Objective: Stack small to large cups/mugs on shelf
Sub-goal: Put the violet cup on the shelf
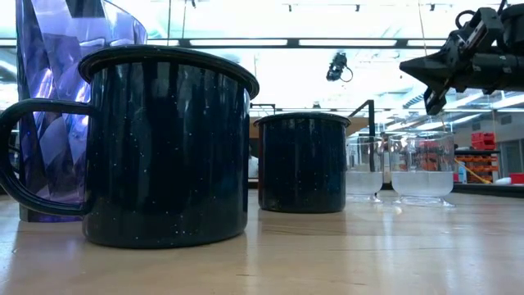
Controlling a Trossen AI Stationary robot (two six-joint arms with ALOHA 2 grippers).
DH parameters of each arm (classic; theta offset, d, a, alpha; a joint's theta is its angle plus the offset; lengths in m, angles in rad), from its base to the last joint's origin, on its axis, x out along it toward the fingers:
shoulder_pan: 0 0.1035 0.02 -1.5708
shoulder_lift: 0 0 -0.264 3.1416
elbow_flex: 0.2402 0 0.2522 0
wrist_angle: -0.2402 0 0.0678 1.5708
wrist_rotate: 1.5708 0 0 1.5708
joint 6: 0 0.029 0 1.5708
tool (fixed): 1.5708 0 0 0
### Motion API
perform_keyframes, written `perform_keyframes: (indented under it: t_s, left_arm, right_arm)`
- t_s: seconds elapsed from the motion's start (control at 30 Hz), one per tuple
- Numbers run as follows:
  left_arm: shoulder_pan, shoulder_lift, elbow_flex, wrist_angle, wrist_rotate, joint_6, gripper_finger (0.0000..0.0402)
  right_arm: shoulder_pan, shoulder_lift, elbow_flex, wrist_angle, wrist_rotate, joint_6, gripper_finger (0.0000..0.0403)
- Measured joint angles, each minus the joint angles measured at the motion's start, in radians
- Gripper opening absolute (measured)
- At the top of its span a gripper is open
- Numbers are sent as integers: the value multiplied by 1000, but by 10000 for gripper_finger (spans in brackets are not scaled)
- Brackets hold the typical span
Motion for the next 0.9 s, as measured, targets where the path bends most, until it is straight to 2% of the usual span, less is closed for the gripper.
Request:
perform_keyframes:
  t_s: [0.33, 0.5, 0.9]
  left_arm:
    - [4, 124, 86, -48, 71, -65, 191]
    - [15, 156, 85, -85, 72, -75, 187]
    - [21, 216, 84, -61, 71, -98, 158]
  right_arm:
    - [0, 0, 20, 15, -8, -11, 11]
    - [0, 0, 20, 15, -8, -11, 12]
    - [0, 0, 20, 15, -8, -12, 12]
